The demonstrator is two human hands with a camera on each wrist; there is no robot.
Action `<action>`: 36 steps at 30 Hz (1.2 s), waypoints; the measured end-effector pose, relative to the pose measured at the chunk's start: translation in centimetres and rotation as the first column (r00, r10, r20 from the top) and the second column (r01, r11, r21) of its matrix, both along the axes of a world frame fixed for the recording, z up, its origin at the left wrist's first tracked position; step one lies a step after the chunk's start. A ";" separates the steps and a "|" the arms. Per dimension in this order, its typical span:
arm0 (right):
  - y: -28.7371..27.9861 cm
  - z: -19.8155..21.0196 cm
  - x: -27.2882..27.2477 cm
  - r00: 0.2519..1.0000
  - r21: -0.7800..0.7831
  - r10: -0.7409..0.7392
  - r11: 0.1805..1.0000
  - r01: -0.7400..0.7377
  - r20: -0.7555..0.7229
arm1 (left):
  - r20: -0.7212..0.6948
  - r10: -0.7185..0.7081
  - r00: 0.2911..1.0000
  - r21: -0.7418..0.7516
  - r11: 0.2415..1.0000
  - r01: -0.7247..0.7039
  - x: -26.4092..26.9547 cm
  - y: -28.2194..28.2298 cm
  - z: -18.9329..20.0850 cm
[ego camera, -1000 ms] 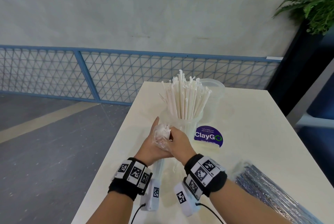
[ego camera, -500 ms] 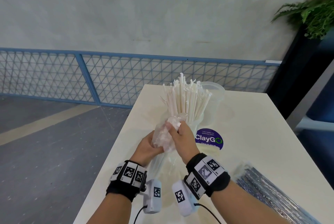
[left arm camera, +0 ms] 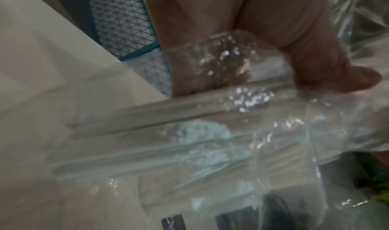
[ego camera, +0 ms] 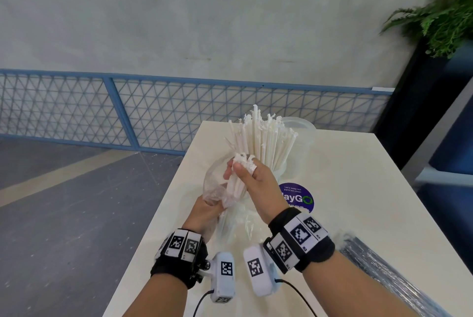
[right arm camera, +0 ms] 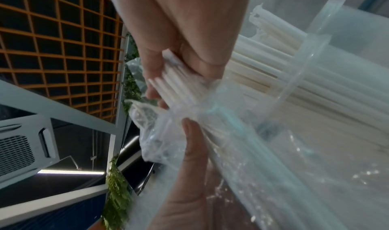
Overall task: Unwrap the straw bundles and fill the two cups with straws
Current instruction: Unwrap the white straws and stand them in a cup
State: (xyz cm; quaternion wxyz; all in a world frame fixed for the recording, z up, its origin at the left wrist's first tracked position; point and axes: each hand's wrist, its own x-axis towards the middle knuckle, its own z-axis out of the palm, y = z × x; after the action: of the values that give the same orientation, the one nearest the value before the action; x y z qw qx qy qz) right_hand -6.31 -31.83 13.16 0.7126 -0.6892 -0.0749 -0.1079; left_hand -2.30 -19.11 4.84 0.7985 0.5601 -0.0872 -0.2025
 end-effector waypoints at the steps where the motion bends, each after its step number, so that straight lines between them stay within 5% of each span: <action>1: -0.1 0.2 0.1 0.998 -0.014 -0.050 0.999 0.051 0.039 | -0.017 0.004 1.000 -0.003 1.000 -0.004 -0.1 -0.2 0.1; 6: -1.6 2.9 1.4 0.944 0.115 -0.312 0.947 0.299 0.113 | -0.009 0.015 1.000 0.129 0.992 -0.013 0.2 0.5 -0.4; 9: -3.4 5.0 2.7 0.888 0.224 -0.442 0.885 0.409 0.124 | -0.101 0.076 0.992 0.086 0.994 -0.067 0.4 1.3 -1.5; 19: -5.3 9.9 5.1 0.705 0.136 -0.592 0.795 0.592 0.390 | -0.224 0.271 0.936 0.090 0.962 -0.257 0.1 2.4 -2.6; 26: -4.2 5.0 6.0 0.839 -0.240 -0.434 0.821 0.518 0.327 | -0.222 0.276 0.935 -0.001 0.959 -0.284 -0.2 2.4 -2.8; 36: -4.6 1.5 6.9 0.916 -0.426 -0.375 0.812 0.400 0.145 | -0.217 0.267 0.939 -0.063 0.956 -0.286 -0.4 2.6 -3.7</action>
State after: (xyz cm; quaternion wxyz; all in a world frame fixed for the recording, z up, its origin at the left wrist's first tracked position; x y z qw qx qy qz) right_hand 0.57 -36.44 14.63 0.4956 -0.8317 0.0252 -0.2490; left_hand -2.68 -16.54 1.10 0.8492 0.5046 0.0663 -0.1410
